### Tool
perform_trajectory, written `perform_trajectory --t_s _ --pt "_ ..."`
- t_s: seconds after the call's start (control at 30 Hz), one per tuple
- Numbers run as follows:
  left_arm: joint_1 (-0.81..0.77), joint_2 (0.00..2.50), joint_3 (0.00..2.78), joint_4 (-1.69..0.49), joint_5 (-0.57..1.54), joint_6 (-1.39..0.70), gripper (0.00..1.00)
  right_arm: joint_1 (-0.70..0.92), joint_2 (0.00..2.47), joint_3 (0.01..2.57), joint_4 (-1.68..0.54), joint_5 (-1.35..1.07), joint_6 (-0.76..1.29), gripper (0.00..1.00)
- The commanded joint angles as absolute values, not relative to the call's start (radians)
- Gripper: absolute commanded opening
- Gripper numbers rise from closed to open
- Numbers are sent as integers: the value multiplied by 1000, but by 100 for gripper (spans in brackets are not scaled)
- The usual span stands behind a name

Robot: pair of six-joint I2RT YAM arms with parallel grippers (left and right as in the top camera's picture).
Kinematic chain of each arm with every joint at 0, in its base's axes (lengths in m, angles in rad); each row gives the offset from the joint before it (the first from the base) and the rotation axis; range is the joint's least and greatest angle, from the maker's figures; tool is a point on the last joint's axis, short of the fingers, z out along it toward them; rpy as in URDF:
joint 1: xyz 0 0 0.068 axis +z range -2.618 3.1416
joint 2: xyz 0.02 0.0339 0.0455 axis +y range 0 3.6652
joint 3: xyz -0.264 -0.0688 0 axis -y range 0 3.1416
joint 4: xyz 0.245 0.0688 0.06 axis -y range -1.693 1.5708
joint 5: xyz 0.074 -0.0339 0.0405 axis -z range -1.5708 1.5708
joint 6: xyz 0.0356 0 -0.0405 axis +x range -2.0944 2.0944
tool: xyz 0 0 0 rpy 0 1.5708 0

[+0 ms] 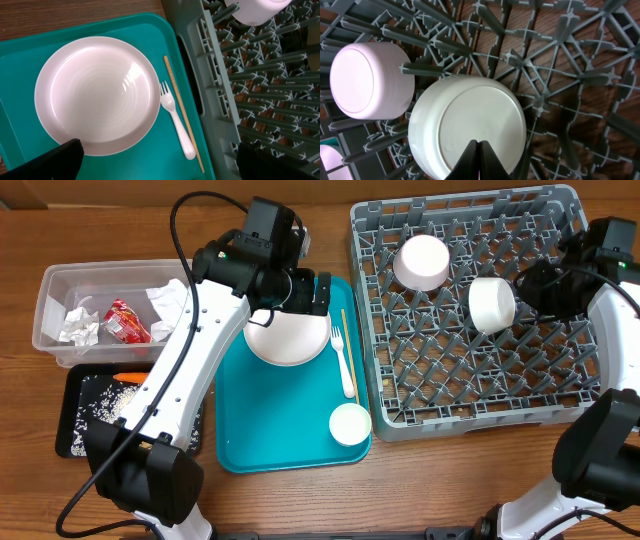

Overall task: Sort waste into correct bins and load items into the dishwasher
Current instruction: 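Release the white bowl and move the right gripper to the rack edge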

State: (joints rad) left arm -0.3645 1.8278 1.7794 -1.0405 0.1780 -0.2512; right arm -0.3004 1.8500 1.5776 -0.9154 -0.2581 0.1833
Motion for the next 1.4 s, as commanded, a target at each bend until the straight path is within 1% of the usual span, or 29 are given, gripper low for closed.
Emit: perform_trajectory --t_s 0.0,0.43,0.6,0.73,0.83,0.93,1.1,1.17,1.2,1.23,1.27,1.37 --pt "-365 1804 1809 -1040 168 -239 100 -285 1859 1560 -902 -264 196 4" --pt "-365 1804 1809 -1040 169 -239 100 -165 1862 1475 -815 -263 208 4" --pt "-365 1804 1809 -1040 169 -239 100 -161 1860 1479 -820 -264 206 4" --pt "-365 1804 1809 -1040 169 -239 100 -179 1846 1560 -908 -264 206 4" --pt "-365 1804 1809 -1040 169 -239 100 -184 1809 1663 -1031 -269 206 4" --pt "-365 1804 1809 -1040 169 -239 100 -181 1761 1763 -1130 -348 206 4" --pt "-365 1804 1809 -1040 169 -239 100 -154 1682 1790 -1216 -508 205 8" --pt "-365 1804 1809 -1040 169 -239 100 -128 1678 1790 -1273 -507 206 9" --pt "-365 1804 1809 -1040 169 -239 100 -120 1680 1789 -1292 -507 206 10" --pt "-365 1804 1809 -1040 169 -239 100 -109 1681 1784 -1318 -506 206 20" --pt "-365 1804 1809 -1040 169 -239 100 -99 1681 1780 -1337 -506 206 38" --pt "-365 1804 1809 -1040 169 -239 100 -69 1683 1771 -1401 -492 205 39"
